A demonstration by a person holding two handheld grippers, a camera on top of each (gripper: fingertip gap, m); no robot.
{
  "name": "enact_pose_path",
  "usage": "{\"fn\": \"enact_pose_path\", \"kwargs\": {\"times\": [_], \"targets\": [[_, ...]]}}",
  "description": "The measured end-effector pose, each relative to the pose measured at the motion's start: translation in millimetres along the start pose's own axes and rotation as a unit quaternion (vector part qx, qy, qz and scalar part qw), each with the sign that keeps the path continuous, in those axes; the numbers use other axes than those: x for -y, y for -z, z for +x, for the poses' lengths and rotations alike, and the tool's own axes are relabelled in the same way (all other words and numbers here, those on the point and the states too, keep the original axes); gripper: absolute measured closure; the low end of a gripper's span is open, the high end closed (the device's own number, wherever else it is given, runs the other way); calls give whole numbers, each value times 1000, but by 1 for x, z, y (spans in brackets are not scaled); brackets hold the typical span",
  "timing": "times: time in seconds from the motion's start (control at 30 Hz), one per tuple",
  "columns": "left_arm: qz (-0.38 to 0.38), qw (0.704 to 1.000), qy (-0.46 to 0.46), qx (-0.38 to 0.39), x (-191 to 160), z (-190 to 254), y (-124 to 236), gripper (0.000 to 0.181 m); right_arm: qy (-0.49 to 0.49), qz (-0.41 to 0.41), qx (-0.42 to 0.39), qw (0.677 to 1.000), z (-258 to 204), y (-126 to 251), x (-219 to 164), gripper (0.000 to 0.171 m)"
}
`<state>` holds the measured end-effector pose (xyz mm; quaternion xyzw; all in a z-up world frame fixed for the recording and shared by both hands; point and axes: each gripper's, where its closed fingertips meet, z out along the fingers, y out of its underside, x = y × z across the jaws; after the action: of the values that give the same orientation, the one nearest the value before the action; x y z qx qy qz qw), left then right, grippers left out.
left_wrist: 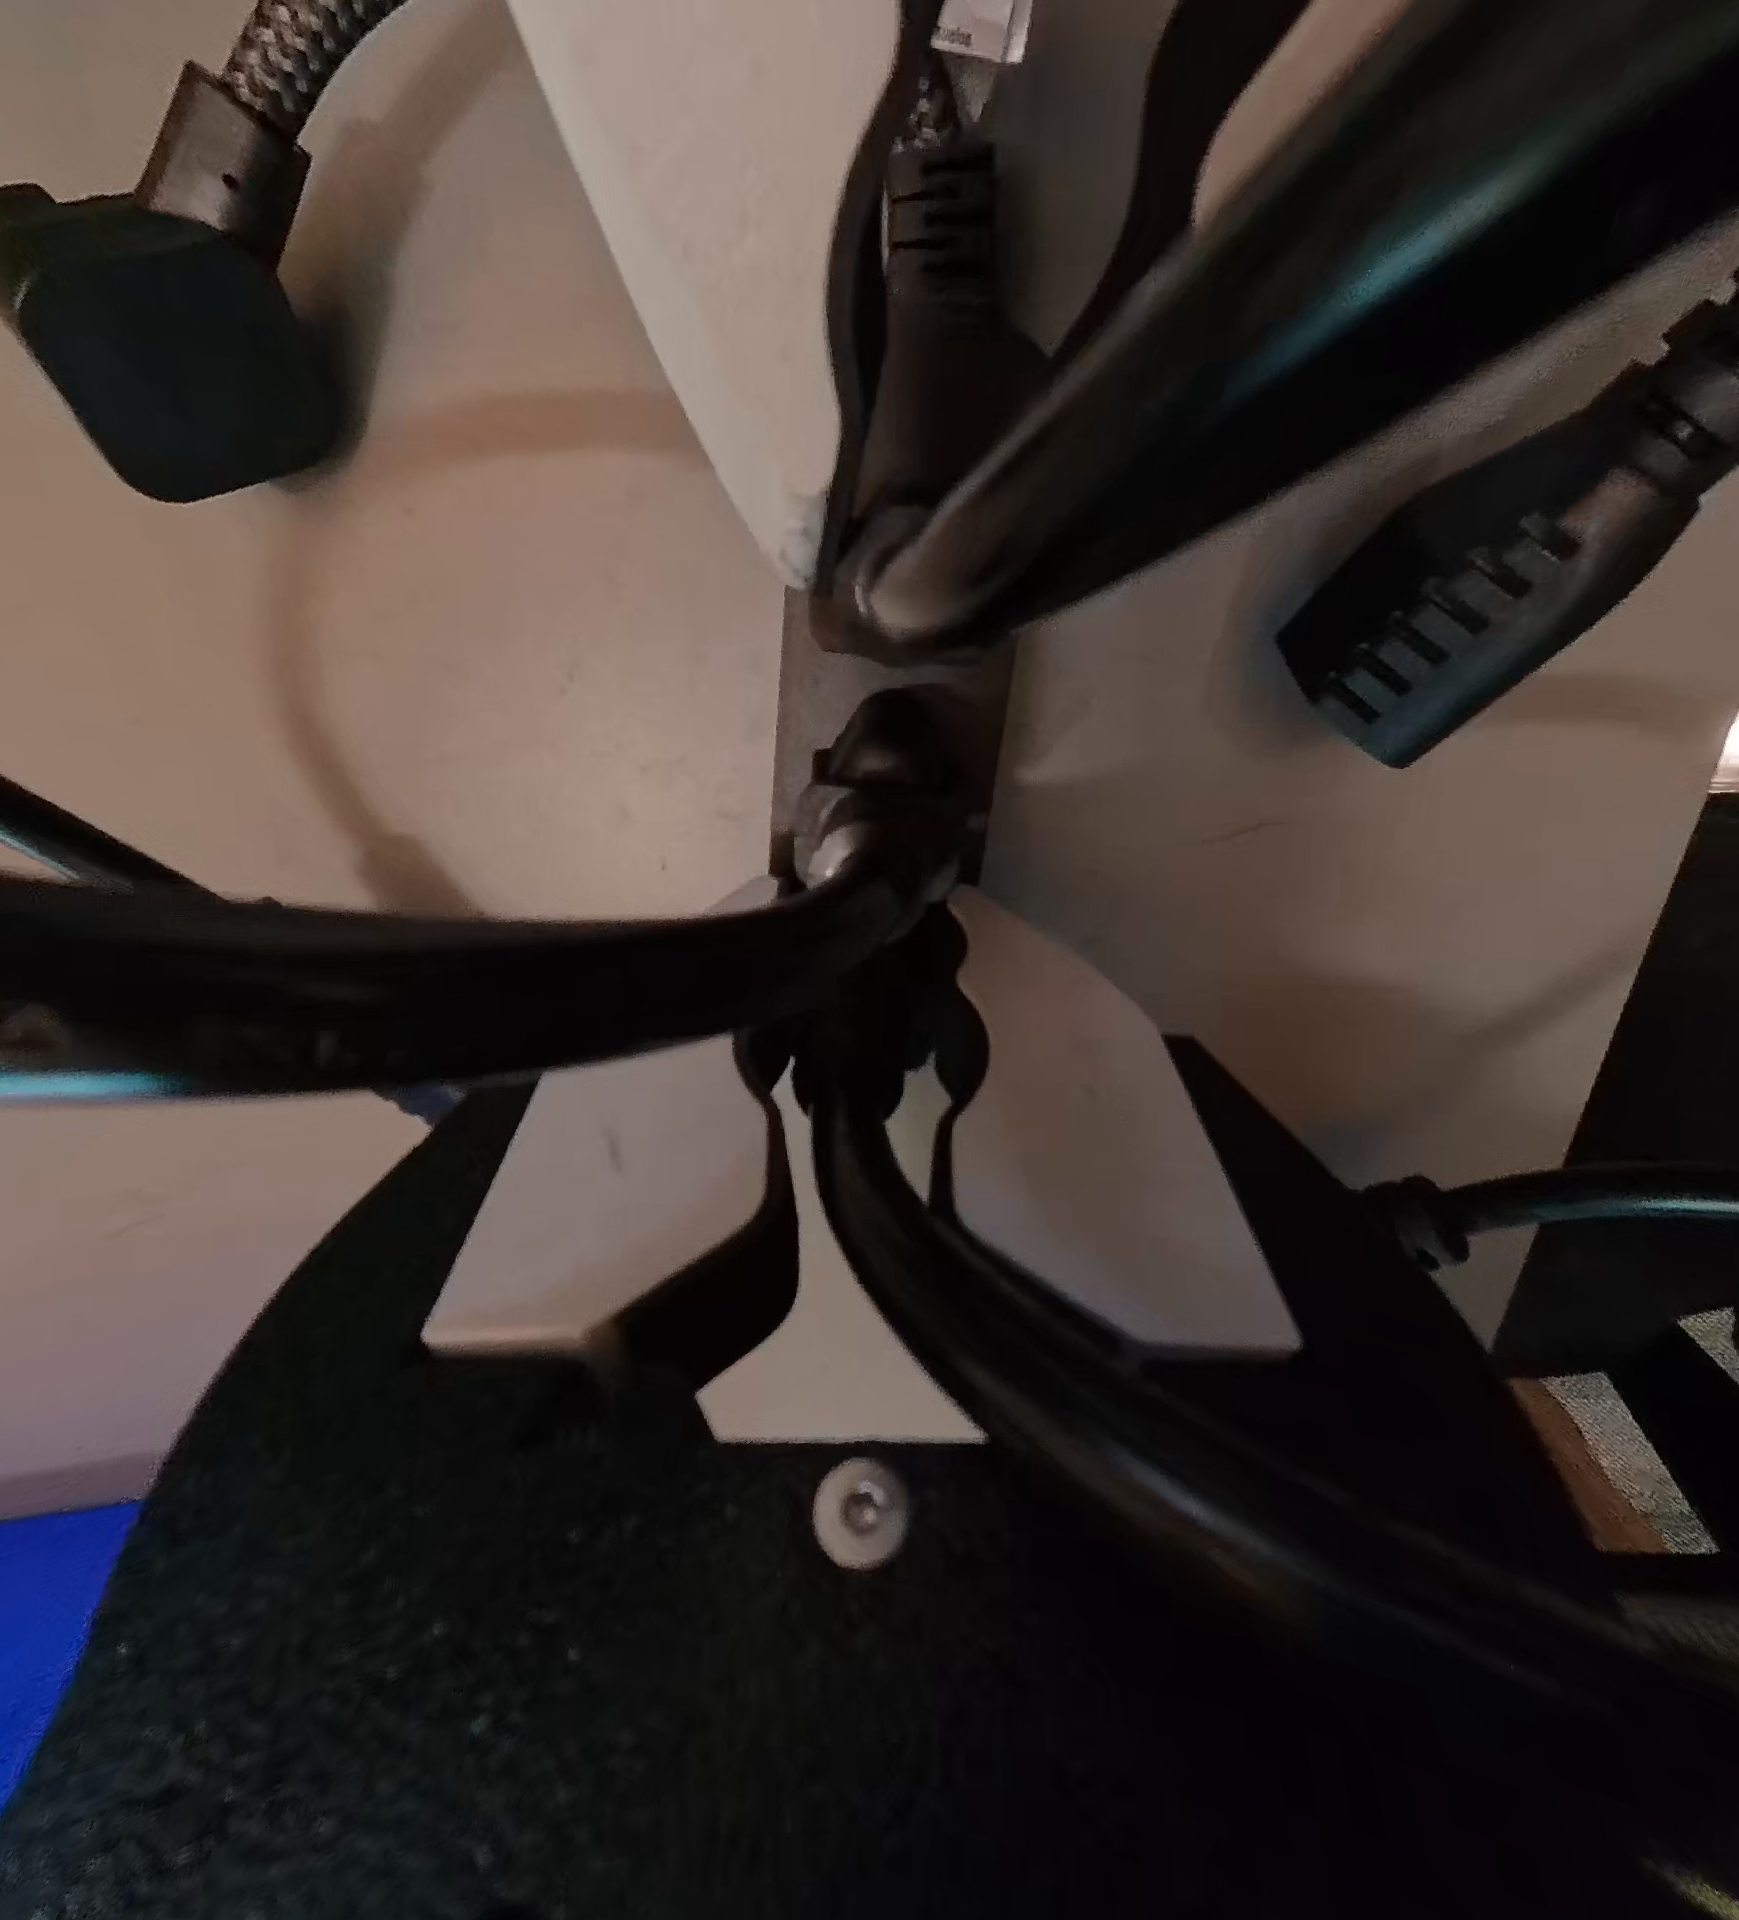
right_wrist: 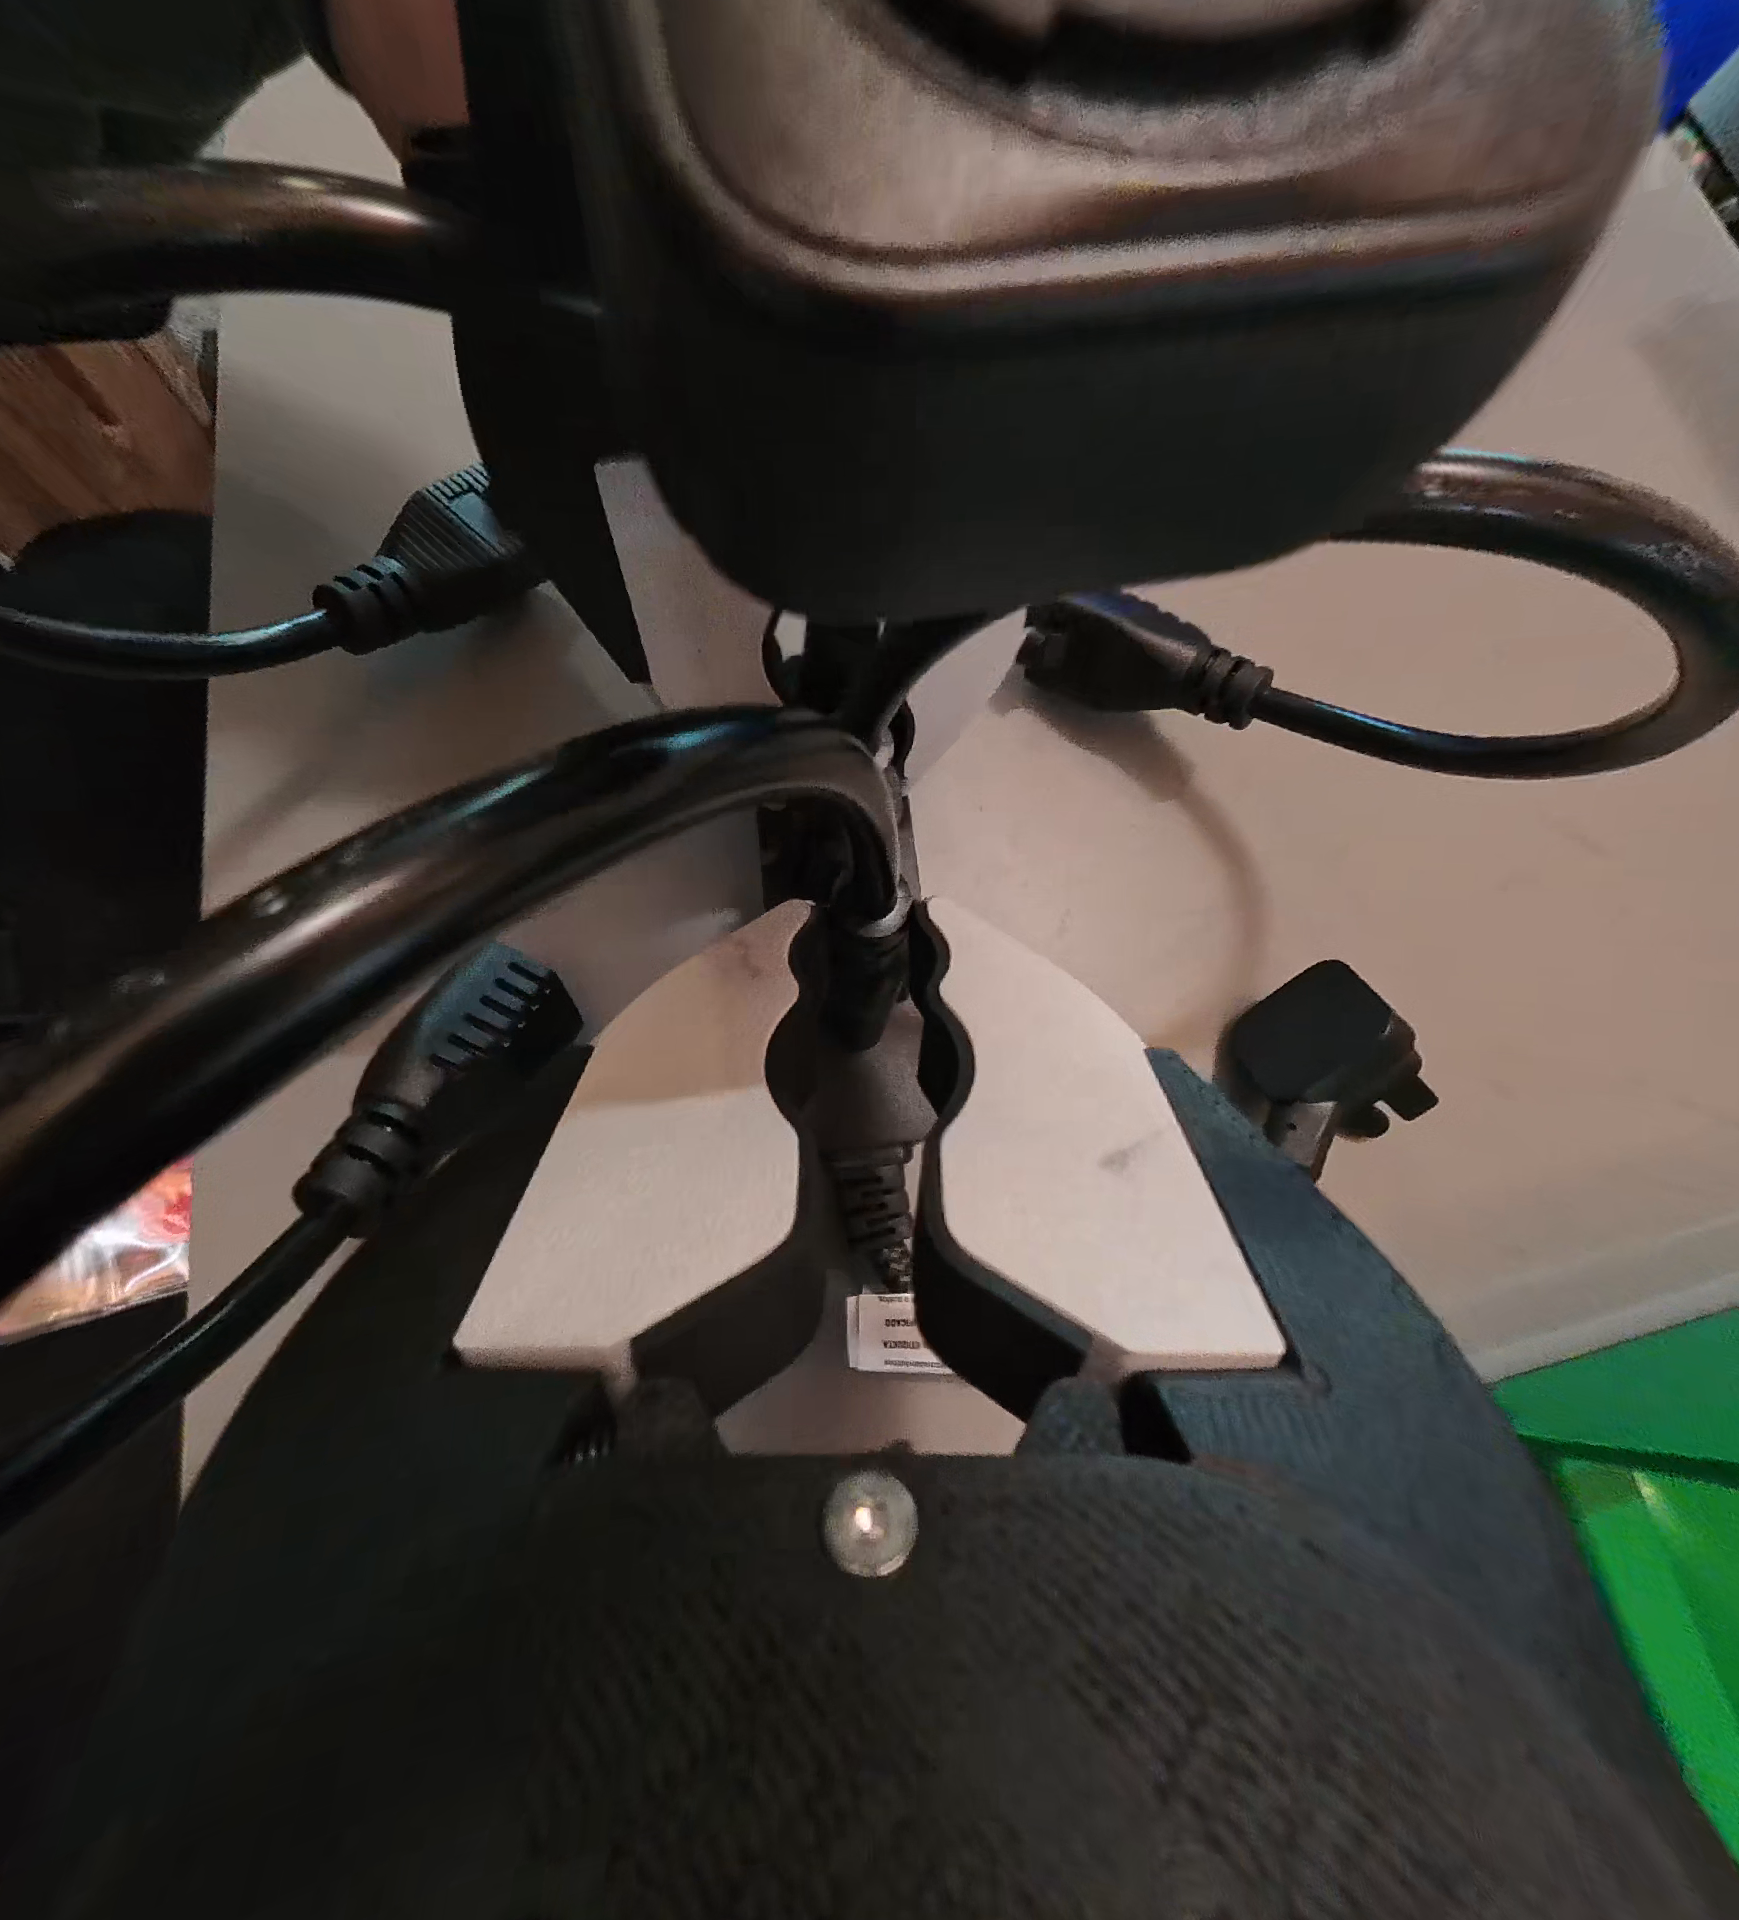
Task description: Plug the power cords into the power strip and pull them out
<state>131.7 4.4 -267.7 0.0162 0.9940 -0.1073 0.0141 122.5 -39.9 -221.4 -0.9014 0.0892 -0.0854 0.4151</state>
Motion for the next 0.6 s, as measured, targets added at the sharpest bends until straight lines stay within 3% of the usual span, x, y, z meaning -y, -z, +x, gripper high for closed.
{"fn": "enact_pose_path", "kwargs": {"times": [0.27,0.5,0.6], "targets": [[-5,1000,15,2,-1,0,0,158,1,-24,-8,1000,3,-2,1,155],[-19,999,32,0,-2,0,0,158,-37,25,-22,999,8,-5,4,156],[-20,999,46,8,0,-4,0,158,-105,77,-6,991,22,-6,5,157]]}}
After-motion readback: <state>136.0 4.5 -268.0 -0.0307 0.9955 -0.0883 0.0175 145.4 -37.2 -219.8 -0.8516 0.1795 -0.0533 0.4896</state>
